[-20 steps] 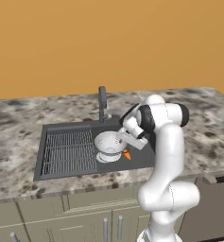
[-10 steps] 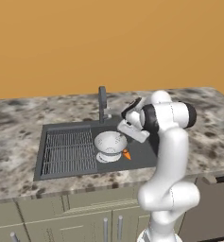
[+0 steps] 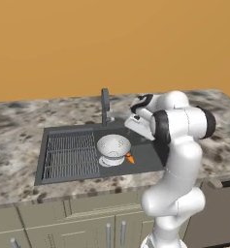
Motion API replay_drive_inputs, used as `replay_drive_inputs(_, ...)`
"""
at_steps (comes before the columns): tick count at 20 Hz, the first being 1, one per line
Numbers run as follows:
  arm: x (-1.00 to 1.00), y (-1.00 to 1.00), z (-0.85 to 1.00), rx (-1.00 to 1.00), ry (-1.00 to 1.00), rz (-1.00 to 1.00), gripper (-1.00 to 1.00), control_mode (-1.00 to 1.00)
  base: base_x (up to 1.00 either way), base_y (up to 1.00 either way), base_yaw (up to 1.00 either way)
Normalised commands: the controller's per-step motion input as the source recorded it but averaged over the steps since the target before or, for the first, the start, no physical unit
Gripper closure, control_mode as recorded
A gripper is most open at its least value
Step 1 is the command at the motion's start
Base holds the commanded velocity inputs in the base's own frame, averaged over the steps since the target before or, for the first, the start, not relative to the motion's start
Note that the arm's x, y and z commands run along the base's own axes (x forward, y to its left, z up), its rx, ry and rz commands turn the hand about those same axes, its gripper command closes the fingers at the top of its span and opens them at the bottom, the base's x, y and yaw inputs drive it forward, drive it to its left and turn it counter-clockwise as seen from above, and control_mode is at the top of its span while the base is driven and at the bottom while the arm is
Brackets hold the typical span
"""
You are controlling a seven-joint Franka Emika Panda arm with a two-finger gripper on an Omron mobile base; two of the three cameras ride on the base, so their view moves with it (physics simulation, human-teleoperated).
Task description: Pick the tupperware and colander and place them in the sink. Then turn on the water.
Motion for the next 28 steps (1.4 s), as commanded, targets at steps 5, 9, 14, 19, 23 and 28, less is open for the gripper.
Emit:
replay_drive_inputs(5,-0.98,-0.05,0.54,0.00,0.07,-0.10,-1.00,-1.00,0.00,0.00,0.00)
replay_drive_inputs(9,-0.86,-0.01,0.58,0.00,0.14,-0.31,-1.00,-1.00,0.00,0.00,0.00)
replay_drive_inputs(14,-0.69,-0.02,0.66,0.00,0.23,-0.37,-1.00,-1.00,0.00,0.00,0.00)
replay_drive_inputs(19,-0.57,0.00,0.60,0.00,0.25,-0.43,-1.00,-1.00,0.00,0.00,0.00)
replay_drive_inputs(23,-0.58,0.00,0.53,0.00,0.25,-0.49,-1.00,-1.00,0.00,0.00,0.00)
replay_drive_inputs(28,-0.51,0.00,0.41,-0.01,0.26,-0.61,-1.00,-1.00,0.00,0.00,0.00)
